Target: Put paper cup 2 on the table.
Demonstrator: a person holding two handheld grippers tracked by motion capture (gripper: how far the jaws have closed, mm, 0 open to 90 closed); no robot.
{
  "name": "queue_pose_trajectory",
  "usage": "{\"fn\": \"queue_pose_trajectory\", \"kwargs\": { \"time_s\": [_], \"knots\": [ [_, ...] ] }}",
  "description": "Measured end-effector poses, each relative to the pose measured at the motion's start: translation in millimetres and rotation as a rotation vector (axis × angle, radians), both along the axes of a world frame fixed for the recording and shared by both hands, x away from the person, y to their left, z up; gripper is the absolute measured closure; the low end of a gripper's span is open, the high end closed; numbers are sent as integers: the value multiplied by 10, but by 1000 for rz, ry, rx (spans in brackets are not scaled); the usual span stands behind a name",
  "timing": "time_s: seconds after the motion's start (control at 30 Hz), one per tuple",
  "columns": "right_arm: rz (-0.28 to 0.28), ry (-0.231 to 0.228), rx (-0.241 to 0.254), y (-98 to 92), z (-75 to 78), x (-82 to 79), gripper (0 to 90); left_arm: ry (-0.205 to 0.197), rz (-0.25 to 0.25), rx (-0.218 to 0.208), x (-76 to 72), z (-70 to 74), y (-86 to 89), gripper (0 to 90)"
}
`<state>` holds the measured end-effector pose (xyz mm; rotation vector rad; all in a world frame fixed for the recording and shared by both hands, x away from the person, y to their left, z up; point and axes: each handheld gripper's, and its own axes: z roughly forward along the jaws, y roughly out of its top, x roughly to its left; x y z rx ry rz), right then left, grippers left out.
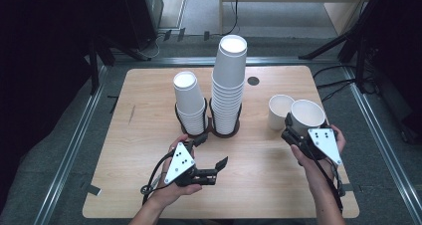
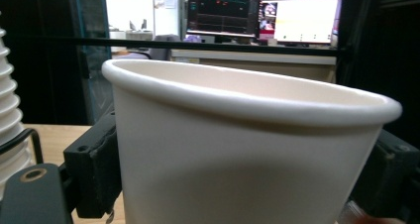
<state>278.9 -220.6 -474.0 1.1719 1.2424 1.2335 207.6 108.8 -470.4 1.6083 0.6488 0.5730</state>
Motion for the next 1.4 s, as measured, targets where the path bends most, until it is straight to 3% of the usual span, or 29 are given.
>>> {"fn": "queue_pose_trajectory", "kwargs": {
  "time_s": [0.4,0.53,0.7,0.83,0.9,1.17,1.4],
  "knots": [
    [-3,9,22,-87,-174,89,118,25,50,3,-21,-51,214,142],
    [-15,-6,62,-123,-261,118,118,33,71,8,-31,-76,324,142],
    [-28,2,75,-175,-360,150,118,45,103,2,-68,-115,479,142],
    [-10,39,65,-182,-423,137,117,52,124,-3,-97,-140,580,142],
    [0,63,33,-175,-451,120,117,55,133,-5,-104,-143,629,142],
    [36,150,-15,-182,-541,102,113,59,168,-26,-123,-154,760,142],
    [69,168,-32,-149,-607,83,111,71,190,-28,-119,-194,826,140]
  ]
}}
